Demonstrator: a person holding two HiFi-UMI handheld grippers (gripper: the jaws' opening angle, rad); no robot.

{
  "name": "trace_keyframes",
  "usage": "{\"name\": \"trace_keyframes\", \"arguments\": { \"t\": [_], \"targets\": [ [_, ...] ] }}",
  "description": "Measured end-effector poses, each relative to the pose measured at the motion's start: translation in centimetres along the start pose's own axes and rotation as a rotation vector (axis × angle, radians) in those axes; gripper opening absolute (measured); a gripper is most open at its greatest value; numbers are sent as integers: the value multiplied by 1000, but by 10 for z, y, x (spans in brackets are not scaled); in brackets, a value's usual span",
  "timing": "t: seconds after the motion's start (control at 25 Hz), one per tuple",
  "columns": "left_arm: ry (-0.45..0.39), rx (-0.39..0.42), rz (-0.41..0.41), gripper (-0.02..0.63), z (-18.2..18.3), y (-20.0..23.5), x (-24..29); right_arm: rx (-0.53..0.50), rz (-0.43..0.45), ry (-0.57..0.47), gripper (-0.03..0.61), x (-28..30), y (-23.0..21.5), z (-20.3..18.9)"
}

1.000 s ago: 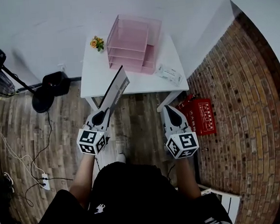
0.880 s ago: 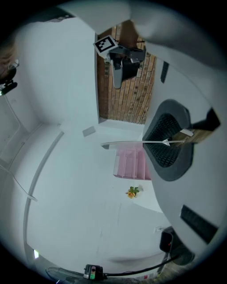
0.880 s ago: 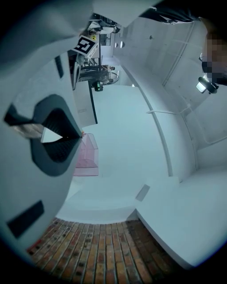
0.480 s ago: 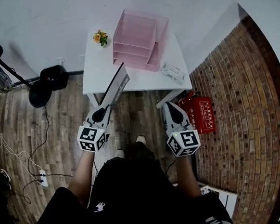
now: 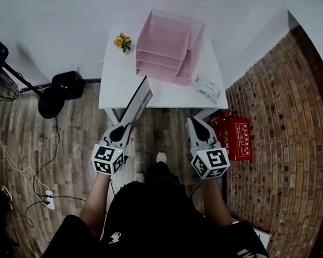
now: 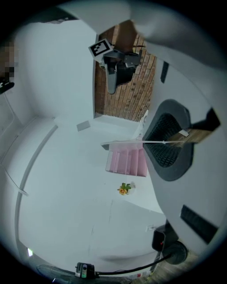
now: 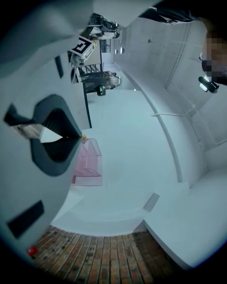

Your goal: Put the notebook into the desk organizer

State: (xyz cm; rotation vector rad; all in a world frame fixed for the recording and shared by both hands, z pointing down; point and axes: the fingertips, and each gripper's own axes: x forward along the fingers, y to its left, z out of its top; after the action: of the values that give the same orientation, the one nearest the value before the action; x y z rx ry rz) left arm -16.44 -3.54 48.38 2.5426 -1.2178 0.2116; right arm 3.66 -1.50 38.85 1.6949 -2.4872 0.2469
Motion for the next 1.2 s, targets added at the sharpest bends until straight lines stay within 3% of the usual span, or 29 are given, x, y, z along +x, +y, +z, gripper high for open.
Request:
{"name": "trace_keyframes", "arguments": {
  "t": [0.36,1.0,1.2],
  "targets": [
    [34,-59,0,11,1,2,55,9,37,18,3,37,-46,0],
    [140,-368,24,9,-49,6,123,43,197,53,3,92,-104,-18],
    [167,-416,53,9,-65,9,140,50,241,72,3,101,-116,-30]
  ]
}}
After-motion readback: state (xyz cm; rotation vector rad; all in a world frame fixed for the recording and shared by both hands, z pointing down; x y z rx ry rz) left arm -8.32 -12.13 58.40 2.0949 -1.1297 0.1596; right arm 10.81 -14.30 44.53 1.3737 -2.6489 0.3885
